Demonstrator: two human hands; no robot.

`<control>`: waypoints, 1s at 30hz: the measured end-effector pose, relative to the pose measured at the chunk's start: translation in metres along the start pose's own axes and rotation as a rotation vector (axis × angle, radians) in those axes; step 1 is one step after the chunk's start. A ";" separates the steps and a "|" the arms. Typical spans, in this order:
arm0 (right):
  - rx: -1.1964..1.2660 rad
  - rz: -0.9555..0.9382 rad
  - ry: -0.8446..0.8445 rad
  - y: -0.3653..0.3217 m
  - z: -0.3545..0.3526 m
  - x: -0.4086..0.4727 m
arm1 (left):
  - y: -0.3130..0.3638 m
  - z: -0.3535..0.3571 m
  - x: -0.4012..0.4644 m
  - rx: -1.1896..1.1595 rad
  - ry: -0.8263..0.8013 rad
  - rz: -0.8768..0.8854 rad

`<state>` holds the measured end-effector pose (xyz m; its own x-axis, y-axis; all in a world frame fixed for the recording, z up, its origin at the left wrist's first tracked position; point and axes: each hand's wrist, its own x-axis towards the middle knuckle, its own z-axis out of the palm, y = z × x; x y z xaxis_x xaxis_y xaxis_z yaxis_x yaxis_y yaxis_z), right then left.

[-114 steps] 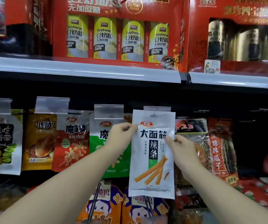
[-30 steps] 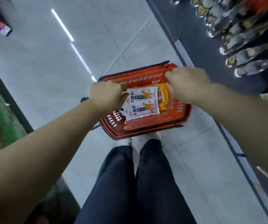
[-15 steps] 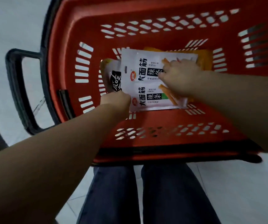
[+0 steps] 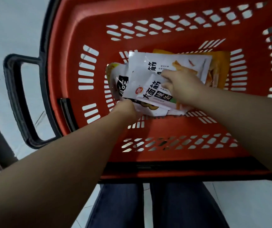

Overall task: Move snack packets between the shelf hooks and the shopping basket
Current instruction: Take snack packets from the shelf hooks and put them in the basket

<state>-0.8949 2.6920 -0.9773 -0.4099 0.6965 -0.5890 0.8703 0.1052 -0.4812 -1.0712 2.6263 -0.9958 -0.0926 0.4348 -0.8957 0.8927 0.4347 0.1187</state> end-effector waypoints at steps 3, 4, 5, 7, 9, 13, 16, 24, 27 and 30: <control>0.318 0.112 0.085 0.007 -0.014 -0.015 | 0.012 -0.009 -0.004 -0.650 0.048 0.071; 0.399 0.140 0.107 0.009 -0.016 -0.020 | 0.018 -0.014 -0.006 -0.812 0.049 0.107; 0.492 0.167 0.126 0.010 -0.019 -0.025 | 0.024 -0.019 -0.007 -0.916 0.038 0.155; 0.703 0.240 0.179 0.017 -0.017 -0.032 | 0.038 -0.025 -0.006 -0.995 0.015 0.224; 0.864 0.344 0.244 0.021 -0.017 -0.043 | 0.054 -0.032 -0.011 -1.020 0.043 0.239; 1.073 0.445 0.364 0.023 -0.031 -0.070 | 0.072 -0.049 -0.034 -0.909 0.145 0.341; 1.080 0.429 0.408 0.011 -0.059 -0.097 | 0.083 -0.076 -0.070 -0.832 0.139 0.421; 1.115 0.369 0.641 -0.057 -0.201 -0.188 | 0.142 -0.203 -0.211 -0.702 0.223 0.698; 1.080 0.327 0.780 -0.093 -0.266 -0.240 | 0.168 -0.250 -0.284 -0.638 0.257 0.832; 1.088 0.271 0.859 -0.133 -0.334 -0.299 | 0.192 -0.296 -0.365 -0.617 0.295 0.960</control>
<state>-0.7970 2.7064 -0.5202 0.3690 0.8574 -0.3589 0.0897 -0.4172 -0.9044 -0.9962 2.7843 -0.5196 0.3303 0.9220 -0.2022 0.2955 0.1024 0.9498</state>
